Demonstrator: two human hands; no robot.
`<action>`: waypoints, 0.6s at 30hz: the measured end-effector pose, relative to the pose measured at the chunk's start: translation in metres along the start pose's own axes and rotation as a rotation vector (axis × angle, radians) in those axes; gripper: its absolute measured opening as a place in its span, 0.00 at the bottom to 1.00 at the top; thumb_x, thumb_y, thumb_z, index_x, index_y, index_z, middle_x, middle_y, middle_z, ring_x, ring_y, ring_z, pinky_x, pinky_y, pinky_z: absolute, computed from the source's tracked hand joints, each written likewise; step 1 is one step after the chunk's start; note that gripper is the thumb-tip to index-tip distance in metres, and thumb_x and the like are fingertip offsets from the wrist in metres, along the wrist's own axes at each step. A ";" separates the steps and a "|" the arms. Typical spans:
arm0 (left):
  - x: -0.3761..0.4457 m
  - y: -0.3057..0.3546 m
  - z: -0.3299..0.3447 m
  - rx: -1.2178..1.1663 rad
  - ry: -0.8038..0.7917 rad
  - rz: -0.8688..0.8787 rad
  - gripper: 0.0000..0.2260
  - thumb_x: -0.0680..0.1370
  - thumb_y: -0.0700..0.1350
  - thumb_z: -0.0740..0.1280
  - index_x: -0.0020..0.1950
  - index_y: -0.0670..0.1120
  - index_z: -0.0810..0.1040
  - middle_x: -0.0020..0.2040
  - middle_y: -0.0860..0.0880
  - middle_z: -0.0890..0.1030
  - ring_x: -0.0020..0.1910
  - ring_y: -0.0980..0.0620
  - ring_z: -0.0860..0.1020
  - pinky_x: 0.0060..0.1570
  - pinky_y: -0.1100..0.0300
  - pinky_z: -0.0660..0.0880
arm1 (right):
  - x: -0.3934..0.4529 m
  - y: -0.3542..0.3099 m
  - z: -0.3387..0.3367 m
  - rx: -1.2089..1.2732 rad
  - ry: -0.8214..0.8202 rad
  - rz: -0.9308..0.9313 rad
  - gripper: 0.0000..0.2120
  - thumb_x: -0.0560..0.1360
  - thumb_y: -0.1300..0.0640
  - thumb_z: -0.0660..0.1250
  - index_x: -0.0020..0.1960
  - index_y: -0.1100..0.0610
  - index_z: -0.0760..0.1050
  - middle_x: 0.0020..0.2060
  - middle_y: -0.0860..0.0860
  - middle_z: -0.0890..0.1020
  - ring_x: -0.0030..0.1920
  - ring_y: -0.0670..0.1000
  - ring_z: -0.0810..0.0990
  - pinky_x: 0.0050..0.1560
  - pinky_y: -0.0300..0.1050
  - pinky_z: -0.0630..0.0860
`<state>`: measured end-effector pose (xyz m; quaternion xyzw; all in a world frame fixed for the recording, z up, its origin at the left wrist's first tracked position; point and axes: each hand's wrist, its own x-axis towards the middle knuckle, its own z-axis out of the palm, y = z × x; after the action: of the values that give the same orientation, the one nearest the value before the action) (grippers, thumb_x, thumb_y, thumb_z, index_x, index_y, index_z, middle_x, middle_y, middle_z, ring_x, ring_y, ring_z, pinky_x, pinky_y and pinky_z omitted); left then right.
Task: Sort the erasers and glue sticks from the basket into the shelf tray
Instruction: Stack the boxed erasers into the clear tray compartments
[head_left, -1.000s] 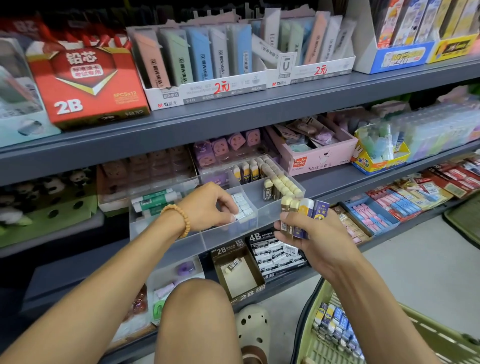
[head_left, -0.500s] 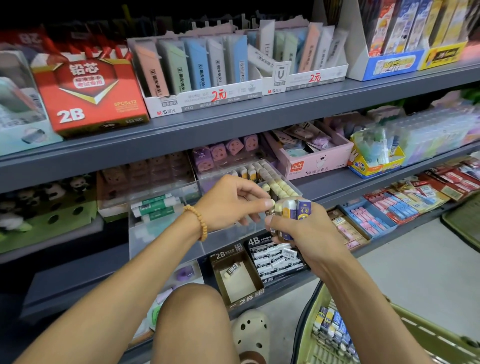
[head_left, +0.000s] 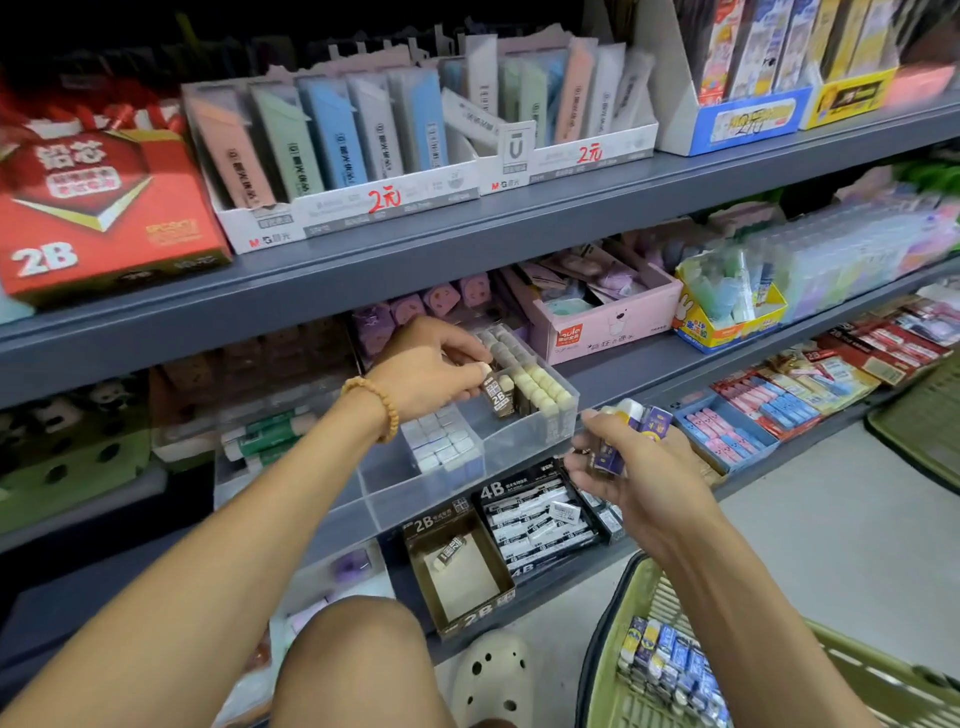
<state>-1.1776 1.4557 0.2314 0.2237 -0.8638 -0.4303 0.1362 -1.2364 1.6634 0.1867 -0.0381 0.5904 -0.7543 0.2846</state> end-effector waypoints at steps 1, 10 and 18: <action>0.005 -0.001 0.004 0.050 0.000 0.014 0.06 0.74 0.37 0.71 0.42 0.48 0.82 0.37 0.47 0.85 0.38 0.50 0.85 0.46 0.53 0.82 | 0.001 0.001 -0.004 -0.001 0.018 -0.001 0.03 0.77 0.61 0.70 0.45 0.59 0.79 0.34 0.55 0.81 0.32 0.52 0.81 0.32 0.42 0.79; 0.021 -0.003 0.040 0.470 -0.018 0.193 0.06 0.75 0.42 0.70 0.49 0.47 0.85 0.46 0.52 0.83 0.43 0.56 0.79 0.51 0.63 0.76 | 0.008 0.006 -0.024 0.029 0.019 -0.013 0.10 0.74 0.72 0.67 0.38 0.61 0.75 0.30 0.53 0.78 0.31 0.50 0.80 0.30 0.38 0.76; 0.021 -0.003 0.050 0.480 0.004 0.190 0.04 0.73 0.43 0.73 0.47 0.49 0.84 0.43 0.54 0.81 0.42 0.58 0.79 0.48 0.65 0.75 | 0.011 0.012 -0.030 -0.033 -0.049 0.027 0.06 0.72 0.73 0.71 0.42 0.66 0.75 0.35 0.60 0.80 0.36 0.55 0.84 0.35 0.39 0.81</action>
<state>-1.2157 1.4775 0.2004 0.1685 -0.9581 -0.1978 0.1208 -1.2536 1.6828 0.1637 -0.0532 0.5959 -0.7395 0.3086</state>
